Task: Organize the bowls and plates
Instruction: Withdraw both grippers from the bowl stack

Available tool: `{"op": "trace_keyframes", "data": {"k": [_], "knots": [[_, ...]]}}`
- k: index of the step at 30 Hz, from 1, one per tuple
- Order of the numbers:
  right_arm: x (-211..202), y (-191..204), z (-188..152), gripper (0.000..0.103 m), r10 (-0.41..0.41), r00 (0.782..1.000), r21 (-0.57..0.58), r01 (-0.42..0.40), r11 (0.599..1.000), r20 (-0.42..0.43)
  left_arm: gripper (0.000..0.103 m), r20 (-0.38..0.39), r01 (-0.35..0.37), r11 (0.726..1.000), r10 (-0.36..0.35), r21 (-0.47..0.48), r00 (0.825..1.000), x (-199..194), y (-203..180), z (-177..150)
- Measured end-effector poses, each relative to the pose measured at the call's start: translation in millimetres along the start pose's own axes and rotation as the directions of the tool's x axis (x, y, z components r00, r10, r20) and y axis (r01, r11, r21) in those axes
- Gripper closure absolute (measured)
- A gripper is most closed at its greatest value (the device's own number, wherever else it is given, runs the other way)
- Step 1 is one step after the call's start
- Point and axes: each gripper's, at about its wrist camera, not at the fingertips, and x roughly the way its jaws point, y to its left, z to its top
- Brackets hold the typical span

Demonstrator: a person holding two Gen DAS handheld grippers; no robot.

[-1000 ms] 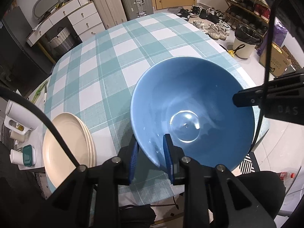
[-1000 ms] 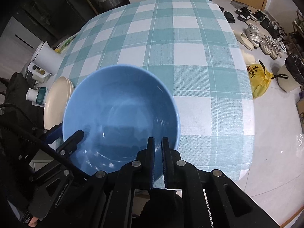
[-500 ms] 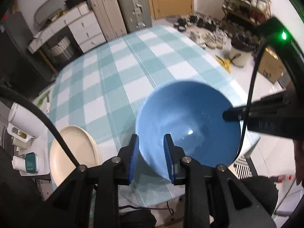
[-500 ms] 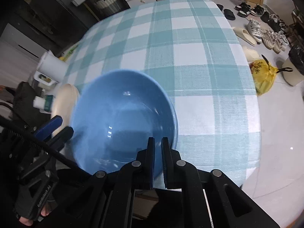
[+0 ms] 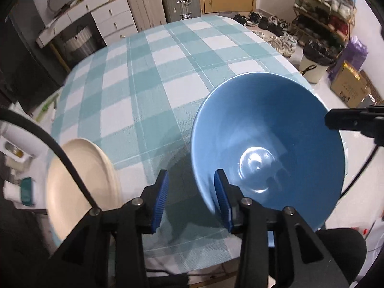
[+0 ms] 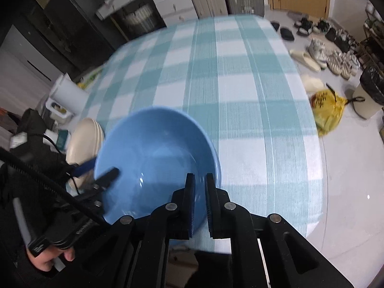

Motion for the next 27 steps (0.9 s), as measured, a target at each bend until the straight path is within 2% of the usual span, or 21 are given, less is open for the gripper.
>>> {"op": "trace_keyframes", "data": {"k": [4, 6, 7, 9, 11, 13, 14, 17, 19, 20, 25, 27], "knots": [[-11, -6, -2, 0.086, 0.012, 0.991, 0.065, -0.021, 0.998, 0.134, 0.063, 0.021, 0.039, 0.999, -0.038, -0.038, 0.999, 9, 4, -2], [-12, -8, -5, 0.071, -0.012, 0.979, 0.098, -0.009, 0.995, 0.205, 0.063, 0.03, 0.054, 0.997, -0.053, -0.048, 0.998, 12, 5, -2], [-12, -10, -7, 0.068, -0.028, 0.97, 0.114, 0.0, 0.993, 0.243, 0.063, 0.04, 0.059, 0.997, -0.057, -0.057, 0.998, 13, 6, -2], [-12, -12, -10, 0.056, -0.045, 0.95, 0.137, 0.002, 0.991, 0.309, 0.063, 0.067, 0.086, 0.993, -0.081, -0.076, 0.994, 14, 9, -4], [-13, -16, -15, 0.054, -0.05, 0.922, 0.164, -0.015, 0.986, 0.385, 0.063, 0.106, 0.093, 0.991, -0.084, -0.092, 0.991, 13, 12, -7], [-13, -20, -21, 0.047, -0.067, 0.883, 0.185, -0.023, 0.983, 0.464, 0.063, 0.127, 0.101, 0.99, -0.088, -0.101, 0.988, 10, 14, -8], [-13, -21, -23, 0.041, -0.07, 0.873, 0.185, -0.023, 0.983, 0.482, 0.063, 0.143, 0.111, 0.988, -0.096, -0.106, 0.985, 7, 16, -7], [-15, -17, -22, 0.039, -0.05, 0.877, 0.124, -0.011, 0.992, 0.478, 0.057, 0.165, 0.099, 0.992, -0.085, -0.079, 0.983, 2, 13, -5], [-18, -9, -27, 0.029, -0.091, 0.858, 0.084, 0.056, 0.995, 0.505, 0.057, 0.179, 0.1, 0.993, -0.088, -0.058, 0.98, -1, 9, -4], [-19, -6, -30, 0.021, -0.097, 0.855, 0.065, 0.075, 0.995, 0.509, 0.056, 0.18, 0.099, 0.994, -0.088, -0.05, 0.98, -3, 8, -4], [-19, 3, -36, 0.018, -0.116, 0.852, 0.004, 0.133, 0.991, 0.51, 0.054, 0.19, 0.095, 0.993, -0.08, -0.069, 0.979, -9, 7, -4], [-19, 3, -37, 0.016, -0.107, 0.859, 0.005, 0.121, 0.993, 0.501, 0.054, 0.199, 0.092, 0.992, -0.073, -0.084, 0.977, -12, 8, -5]]}}
